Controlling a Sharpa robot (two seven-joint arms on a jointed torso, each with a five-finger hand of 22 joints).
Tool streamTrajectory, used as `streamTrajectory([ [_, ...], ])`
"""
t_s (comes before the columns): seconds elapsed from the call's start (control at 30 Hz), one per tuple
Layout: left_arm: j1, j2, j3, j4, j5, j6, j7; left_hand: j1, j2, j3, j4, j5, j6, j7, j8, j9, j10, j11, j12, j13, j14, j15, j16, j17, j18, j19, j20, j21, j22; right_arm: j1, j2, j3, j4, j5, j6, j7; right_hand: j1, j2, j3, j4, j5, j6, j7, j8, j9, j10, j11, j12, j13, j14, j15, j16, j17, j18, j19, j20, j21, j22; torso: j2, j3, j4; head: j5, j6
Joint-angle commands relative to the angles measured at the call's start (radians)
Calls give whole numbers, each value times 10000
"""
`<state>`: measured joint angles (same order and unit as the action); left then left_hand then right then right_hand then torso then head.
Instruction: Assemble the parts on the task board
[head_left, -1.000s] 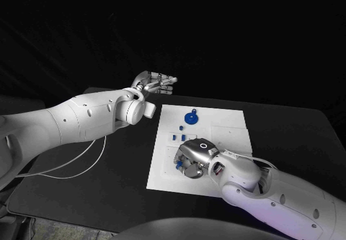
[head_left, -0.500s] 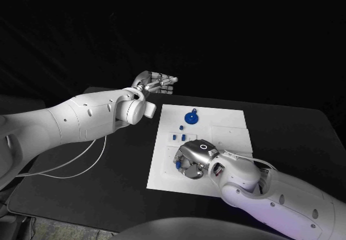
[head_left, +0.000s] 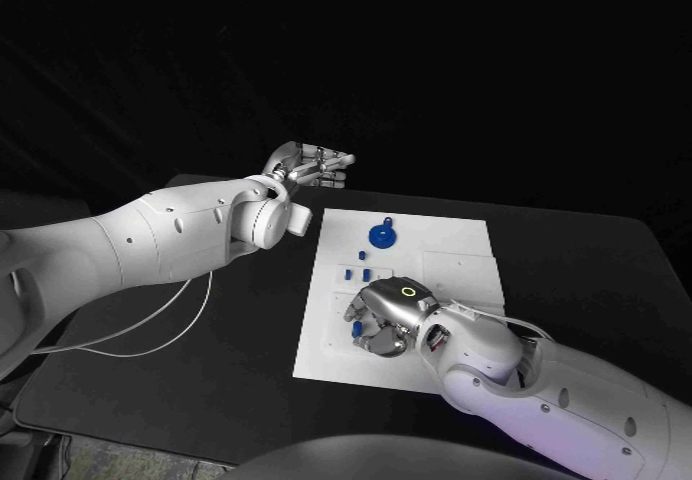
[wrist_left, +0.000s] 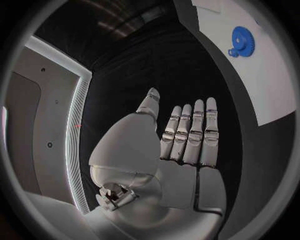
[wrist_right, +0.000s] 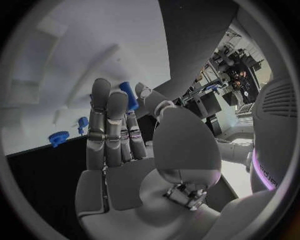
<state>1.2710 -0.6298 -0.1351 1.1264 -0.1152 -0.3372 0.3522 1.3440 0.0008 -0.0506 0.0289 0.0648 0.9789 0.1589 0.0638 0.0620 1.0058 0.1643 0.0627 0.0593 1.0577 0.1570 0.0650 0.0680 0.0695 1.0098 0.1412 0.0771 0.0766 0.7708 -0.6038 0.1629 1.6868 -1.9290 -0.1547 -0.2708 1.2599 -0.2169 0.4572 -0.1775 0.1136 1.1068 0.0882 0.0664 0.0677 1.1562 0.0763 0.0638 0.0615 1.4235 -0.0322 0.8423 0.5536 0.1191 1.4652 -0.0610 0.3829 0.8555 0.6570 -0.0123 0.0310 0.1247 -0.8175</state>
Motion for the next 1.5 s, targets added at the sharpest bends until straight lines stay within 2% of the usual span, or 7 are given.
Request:
streamTrajectory([
  [0.03,5,8,8,26,13,110,68,-2,114,-32,13,52,0,9,12,2,58,2,38,-8,21,-19,-27,-7,143,66,4,62,-4,-9,-18,-2,50,220,-716,121,239,32,-688,68,40,-315,-85,-32,-17,-390,99,65,-7,-108,97,29,-29,241,-6,123,-115,-44,0,-3,4,-9,17],
  [0.53,4,-23,8,14,5,120,83,13,135,-30,1,47,158,-22,19,6,51,-1,38,-8,6,-14,-29,-8,154,67,14,50,-11,-18,-449,106,520,1268,-1712,487,708,15,-2135,1024,49,-952,-94,-31,-31,-971,188,436,-17,-166,180,165,-208,371,177,245,-450,-222,-9,-4,-4,-117,64],
  [0.77,4,-43,9,-43,4,212,115,0,179,-43,-6,52,135,-18,23,8,85,-11,43,-7,91,-37,-20,0,164,107,-4,72,-2,-14,-1102,935,805,3026,-1937,772,19,511,-2165,1703,643,-196,249,-12,6,301,-138,798,12,-88,-31,191,-187,173,301,57,-384,-160,-37,-14,-35,-342,157],
  [1.13,-107,-147,12,-163,23,392,408,35,370,-153,-95,92,401,-272,0,0,615,-290,-23,-13,428,-161,-24,-1,206,340,-99,235,29,128,-2203,2267,-31,6364,-4,481,-820,1257,-3731,2383,1210,678,-254,-35,345,1129,-1100,6394,4833,196,-684,532,304,-449,406,-599,157,234,-192,-9,-185,-618,204],
  [1.27,-192,-209,14,-187,33,485,501,-5,393,-206,-135,91,358,-255,7,3,710,-291,-26,-13,658,-228,-28,10,199,456,-163,320,41,193,-2467,2388,-353,6816,713,85,-613,1169,-4071,2512,1700,906,-453,176,2104,576,-1233,8345,7455,-48,-729,1160,1383,-464,359,-680,461,493,-273,19,-236,-688,182],
  [1.43,-278,-268,15,-212,53,544,556,-21,410,-223,-147,83,354,-241,6,2,715,-284,-26,-13,742,-252,-24,12,188,496,-190,355,44,262,-2779,2436,-403,6796,1468,-580,-930,1194,-4581,3037,2411,648,-817,894,6687,1144,-1468,9385,9555,-14,-834,1565,2850,-564,322,-802,948,991,-351,36,-278,-709,169],
  [1.5,-318,-292,15,-217,66,554,574,-28,413,-234,-159,86,342,-244,6,2,687,-280,-27,-13,740,-251,-27,7,177,493,-196,362,39,310,-2935,2446,-351,6673,1733,-962,-909,1270,-4775,3131,2778,819,-939,676,7283,1313,-1461,9437,9842,35,-886,1569,3086,-591,353,-815,1101,1128,-408,40,-284,-758,140],
])
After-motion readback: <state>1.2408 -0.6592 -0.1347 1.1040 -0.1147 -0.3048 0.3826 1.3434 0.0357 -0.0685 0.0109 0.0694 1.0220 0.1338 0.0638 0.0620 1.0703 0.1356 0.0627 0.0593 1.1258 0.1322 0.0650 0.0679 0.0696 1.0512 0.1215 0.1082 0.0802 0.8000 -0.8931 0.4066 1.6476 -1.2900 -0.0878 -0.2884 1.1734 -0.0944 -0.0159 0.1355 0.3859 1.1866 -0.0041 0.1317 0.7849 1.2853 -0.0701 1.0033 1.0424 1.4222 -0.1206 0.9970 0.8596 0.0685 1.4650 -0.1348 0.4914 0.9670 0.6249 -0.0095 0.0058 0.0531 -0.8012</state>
